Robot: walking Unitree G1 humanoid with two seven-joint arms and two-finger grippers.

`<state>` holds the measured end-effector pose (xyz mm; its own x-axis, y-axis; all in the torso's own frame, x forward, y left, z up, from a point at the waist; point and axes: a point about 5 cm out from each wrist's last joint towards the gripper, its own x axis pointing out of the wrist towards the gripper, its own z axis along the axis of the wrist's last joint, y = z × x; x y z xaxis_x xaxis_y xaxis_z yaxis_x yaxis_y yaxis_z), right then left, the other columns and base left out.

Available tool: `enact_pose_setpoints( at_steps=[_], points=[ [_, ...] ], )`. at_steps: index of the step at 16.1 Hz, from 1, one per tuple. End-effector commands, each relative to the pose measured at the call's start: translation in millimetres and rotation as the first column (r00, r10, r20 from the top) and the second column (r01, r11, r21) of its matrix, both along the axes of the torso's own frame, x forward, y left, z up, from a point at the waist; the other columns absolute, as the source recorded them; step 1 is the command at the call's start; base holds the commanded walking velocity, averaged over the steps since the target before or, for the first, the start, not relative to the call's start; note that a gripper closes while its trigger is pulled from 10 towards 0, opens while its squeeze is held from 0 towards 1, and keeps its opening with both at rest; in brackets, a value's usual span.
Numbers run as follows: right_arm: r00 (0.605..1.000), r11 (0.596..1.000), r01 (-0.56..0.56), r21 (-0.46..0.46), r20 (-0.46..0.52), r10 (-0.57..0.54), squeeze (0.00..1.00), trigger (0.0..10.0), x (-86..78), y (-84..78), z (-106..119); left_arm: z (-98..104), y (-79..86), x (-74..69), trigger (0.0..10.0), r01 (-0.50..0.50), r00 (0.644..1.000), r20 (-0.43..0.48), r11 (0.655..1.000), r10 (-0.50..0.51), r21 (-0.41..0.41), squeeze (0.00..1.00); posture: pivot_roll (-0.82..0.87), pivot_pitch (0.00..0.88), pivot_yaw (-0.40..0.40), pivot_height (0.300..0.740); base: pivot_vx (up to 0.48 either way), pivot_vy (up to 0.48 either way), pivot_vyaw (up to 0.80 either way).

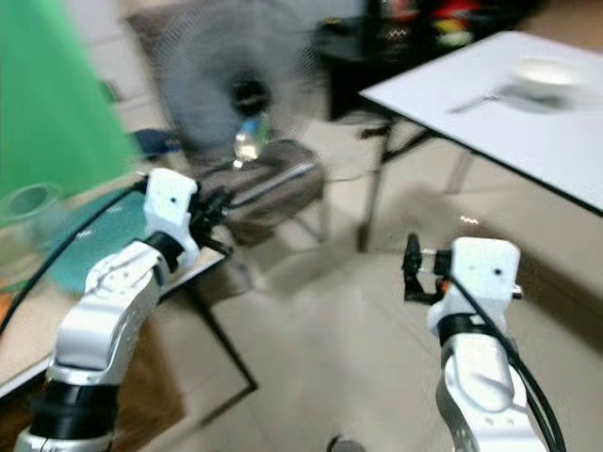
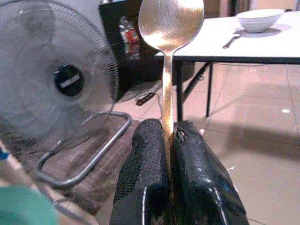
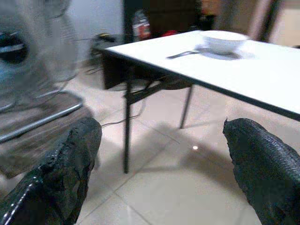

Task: Setting the table

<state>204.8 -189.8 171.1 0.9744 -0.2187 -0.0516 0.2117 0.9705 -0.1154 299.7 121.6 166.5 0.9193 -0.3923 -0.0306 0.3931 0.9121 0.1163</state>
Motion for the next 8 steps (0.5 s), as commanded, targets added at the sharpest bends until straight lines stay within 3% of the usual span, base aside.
enact_pose_setpoints(
  at_steps=[1, 2, 4, 6, 8],
  points=[
    [0.999, 0.999, -0.029, 0.028, 0.018, 0.029, 0.00, 10.0, 3.0, 2.8, 1, 4, 1.7, -0.3, 10.0, -0.028, 0.999, 0.037, 1.000, 0.028, 0.012, 0.00, -0.05, 0.000, 0.087, 0.740, 0.000, 0.000, -0.80],
    [0.996, 0.995, -0.094, 0.016, -0.002, 0.094, 0.00, 10.0, 8.9, 11.4, -3, 5, 7.0, -2.8, 10.0, -0.071, 0.996, 0.063, 0.997, 0.071, 0.007, 0.00, -0.03, 0.000, 0.059, 0.740, 0.000, 0.000, -0.80],
    [0.997, 0.997, -0.072, 0.042, -0.014, 0.073, 0.00, 10.0, 15.0, 8.0, -6, 7, 13.5, -6.9, 10.0, -0.144, 0.988, 0.062, 0.990, 0.144, -0.008, 0.00, 0.00, 0.000, 0.006, 0.740, 0.000, 0.000, -0.80],
    [0.999, 0.999, -0.026, 0.026, -0.040, 0.027, 0.00, 10.0, 24.1, 0.0, -14, 7, 18.1, -12.7, 10.0, -0.180, 0.982, 0.061, 0.984, 0.180, -0.007, 0.00, 0.04, 0.000, -0.030, 0.740, 0.000, 0.000, -0.78],
    [0.995, 0.994, -0.088, 0.068, -0.045, 0.091, 0.00, 10.0, 26.2, 4.9, -16, 10, 20.6, -10.9, 10.0, -0.177, 0.981, 0.073, 0.984, 0.177, -0.002, 0.00, 0.04, 0.000, -0.037, 0.740, 0.000, 0.000, -0.77]
  ],
)
